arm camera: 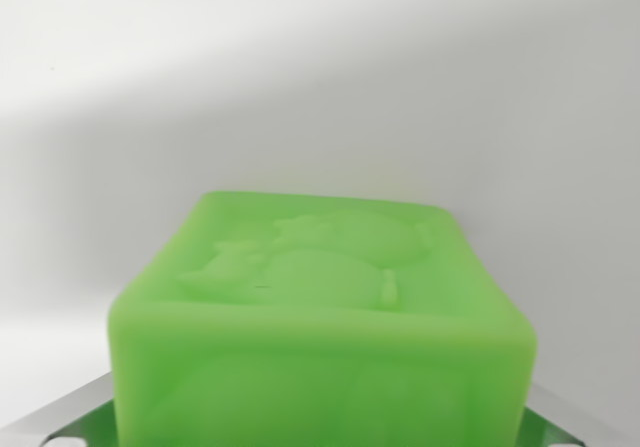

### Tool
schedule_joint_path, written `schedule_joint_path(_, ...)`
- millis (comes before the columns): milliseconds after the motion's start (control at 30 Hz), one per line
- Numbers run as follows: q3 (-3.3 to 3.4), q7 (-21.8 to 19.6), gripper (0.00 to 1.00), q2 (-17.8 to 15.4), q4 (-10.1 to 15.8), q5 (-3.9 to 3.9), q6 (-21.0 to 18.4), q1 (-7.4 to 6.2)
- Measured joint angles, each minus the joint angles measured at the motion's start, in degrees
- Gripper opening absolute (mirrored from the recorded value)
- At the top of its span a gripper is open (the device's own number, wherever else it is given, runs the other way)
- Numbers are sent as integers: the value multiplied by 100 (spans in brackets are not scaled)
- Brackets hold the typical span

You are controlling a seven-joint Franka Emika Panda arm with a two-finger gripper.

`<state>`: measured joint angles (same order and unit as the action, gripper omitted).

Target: Stack cube

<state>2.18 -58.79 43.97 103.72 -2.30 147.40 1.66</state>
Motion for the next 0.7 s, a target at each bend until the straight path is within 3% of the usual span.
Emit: schedule_joint_path(700,0,0,0,-68,15,0,-33,0)
